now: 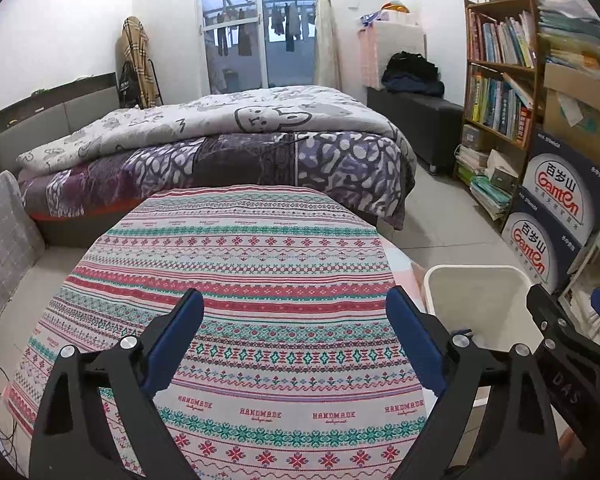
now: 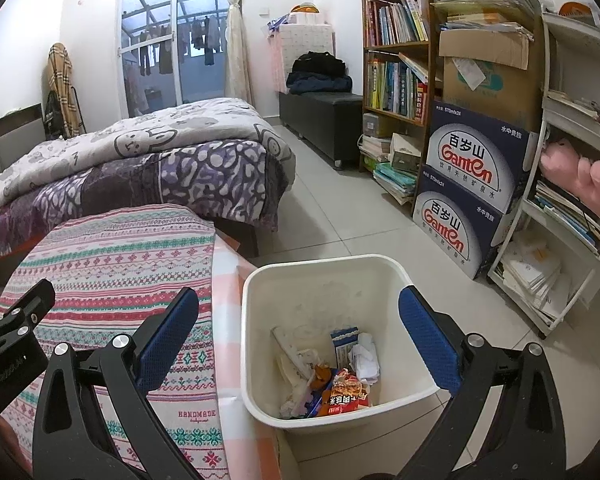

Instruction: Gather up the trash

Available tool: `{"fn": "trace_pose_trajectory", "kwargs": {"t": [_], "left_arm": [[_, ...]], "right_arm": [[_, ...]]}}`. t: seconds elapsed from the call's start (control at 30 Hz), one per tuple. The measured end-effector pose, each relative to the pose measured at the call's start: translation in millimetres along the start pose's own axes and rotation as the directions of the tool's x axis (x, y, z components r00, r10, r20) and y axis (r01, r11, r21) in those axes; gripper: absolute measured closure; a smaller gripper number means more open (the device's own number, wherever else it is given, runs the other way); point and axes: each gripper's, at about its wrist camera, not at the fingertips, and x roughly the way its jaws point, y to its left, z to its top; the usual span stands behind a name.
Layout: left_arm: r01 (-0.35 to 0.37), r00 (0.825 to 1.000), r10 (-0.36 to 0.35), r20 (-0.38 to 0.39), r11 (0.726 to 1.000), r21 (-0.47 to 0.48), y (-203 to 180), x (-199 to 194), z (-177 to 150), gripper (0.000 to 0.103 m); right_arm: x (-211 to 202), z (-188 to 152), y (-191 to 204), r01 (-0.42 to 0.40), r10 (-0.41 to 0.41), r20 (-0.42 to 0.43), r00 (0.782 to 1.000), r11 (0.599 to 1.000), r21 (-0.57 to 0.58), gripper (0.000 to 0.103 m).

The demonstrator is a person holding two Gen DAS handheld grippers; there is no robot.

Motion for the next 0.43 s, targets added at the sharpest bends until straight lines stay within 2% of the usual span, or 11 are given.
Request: {"fn": "trace_pose_trajectory", "kwargs": {"t": [0.23, 0.43], "left_arm": [[0.003, 1.0, -0.003, -0.025, 1.0, 0.001, -2.0, 3.5, -0.2, 0.013], [0.014, 1.0, -0.014, -0.027, 1.0, -0.003, -4.2, 2.2, -1.2, 0.009]], "right_arm": [[1.4, 2.1, -2.2, -0.001, 0.001, -0.001, 1.0, 1.0, 0.002, 0.007], [1.5, 2.2, -4.4, -0.001, 0.001, -0.006, 1.0, 1.0, 0.005, 0.007]]}}
